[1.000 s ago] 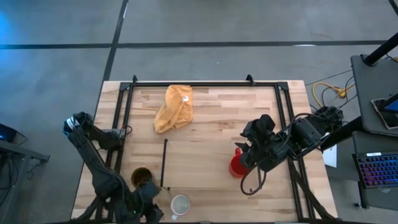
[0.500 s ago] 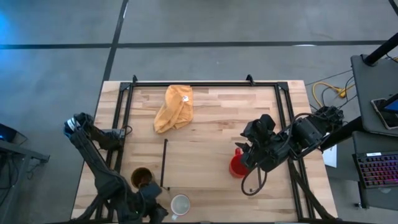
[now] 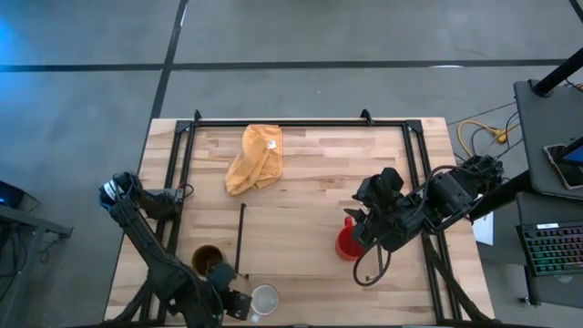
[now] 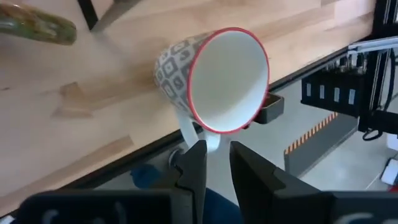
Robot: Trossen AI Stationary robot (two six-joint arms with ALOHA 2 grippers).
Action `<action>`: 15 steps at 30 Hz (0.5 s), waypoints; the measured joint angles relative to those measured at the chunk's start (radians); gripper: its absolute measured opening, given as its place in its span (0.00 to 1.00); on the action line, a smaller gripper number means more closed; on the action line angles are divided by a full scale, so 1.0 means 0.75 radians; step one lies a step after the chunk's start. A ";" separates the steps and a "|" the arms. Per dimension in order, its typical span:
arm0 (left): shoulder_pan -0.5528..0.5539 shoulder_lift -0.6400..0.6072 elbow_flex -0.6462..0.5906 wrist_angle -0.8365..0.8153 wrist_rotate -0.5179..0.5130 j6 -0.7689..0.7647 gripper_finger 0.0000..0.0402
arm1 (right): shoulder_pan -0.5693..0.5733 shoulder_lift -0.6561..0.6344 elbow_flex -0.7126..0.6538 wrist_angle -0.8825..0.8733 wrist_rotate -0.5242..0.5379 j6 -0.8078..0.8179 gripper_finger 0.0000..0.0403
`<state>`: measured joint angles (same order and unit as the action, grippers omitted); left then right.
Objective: Stack small to large cups/mugs on shelf
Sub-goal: Put the white mug on the shelf
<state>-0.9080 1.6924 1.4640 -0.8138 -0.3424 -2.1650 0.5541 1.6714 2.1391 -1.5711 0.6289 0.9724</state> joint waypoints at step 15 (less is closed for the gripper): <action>0.034 0.184 0.085 -0.112 0.063 -0.040 0.14 | 0.000 0.000 0.000 0.000 0.001 -0.005 0.44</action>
<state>-0.8823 1.8300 1.5275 -0.8974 -0.2951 -2.1951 0.5541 1.6714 2.1391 -1.5711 0.6295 0.9684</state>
